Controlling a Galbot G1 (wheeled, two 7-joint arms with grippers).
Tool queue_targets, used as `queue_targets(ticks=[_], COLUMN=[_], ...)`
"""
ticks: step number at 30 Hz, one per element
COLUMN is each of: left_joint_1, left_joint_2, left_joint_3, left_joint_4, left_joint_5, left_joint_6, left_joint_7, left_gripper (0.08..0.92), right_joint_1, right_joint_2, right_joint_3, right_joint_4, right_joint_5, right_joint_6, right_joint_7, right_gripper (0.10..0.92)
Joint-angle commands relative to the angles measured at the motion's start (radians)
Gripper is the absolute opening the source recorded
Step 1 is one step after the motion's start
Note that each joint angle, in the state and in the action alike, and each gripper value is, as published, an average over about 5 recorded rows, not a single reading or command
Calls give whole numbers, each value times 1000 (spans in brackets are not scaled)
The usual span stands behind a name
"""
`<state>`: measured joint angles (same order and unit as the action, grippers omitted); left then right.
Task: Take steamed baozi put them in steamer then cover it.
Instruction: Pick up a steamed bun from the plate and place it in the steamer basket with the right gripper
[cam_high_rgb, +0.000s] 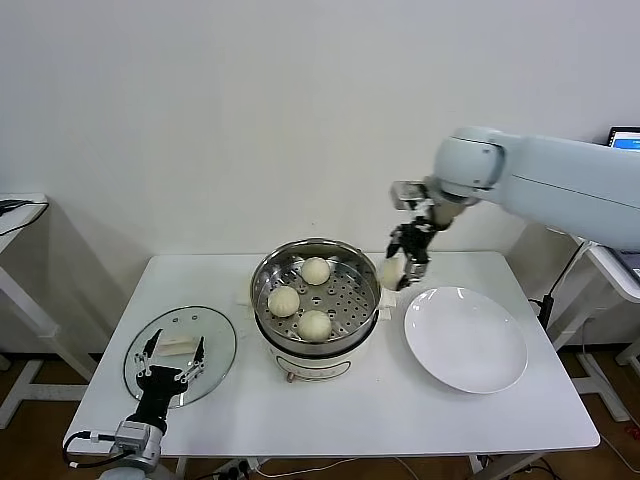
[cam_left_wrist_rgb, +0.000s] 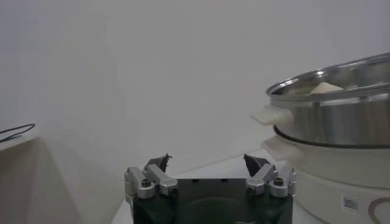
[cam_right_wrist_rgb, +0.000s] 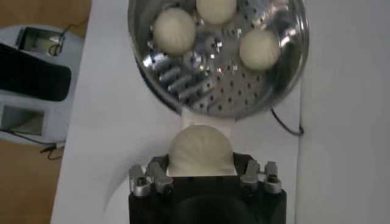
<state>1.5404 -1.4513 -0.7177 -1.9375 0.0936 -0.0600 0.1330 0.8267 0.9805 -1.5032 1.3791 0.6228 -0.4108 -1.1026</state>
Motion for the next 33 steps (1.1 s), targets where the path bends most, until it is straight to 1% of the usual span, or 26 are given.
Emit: queue_targets(ticks=[1,6,11,33], left_joint_1=[-2,-3,-4,-4], left_joint_2=[2,2,3,2], left_joint_3=[-8,-8,-10,-10], left_joint_4=[4,6,8,7], left_joint_5=[-4,-5,-5,-7], left_joint_6=[1,2,2,2], left_joint_7=[1,1,1,2], left_gripper=[823,823,823,823], right_joint_1=[-97,-159,-199,-250], right_joint_2=[252,286,292,251], right_joint_3=[30,56,72,88], right_joint_4=[-187,-259,-294,-298], right_joint_5=[30,-29,-65,-136], right_joint_6=[-19,-3,4,5], right_joint_7=[8,-4,-9,-16], right_gripper=[713,715,713,718])
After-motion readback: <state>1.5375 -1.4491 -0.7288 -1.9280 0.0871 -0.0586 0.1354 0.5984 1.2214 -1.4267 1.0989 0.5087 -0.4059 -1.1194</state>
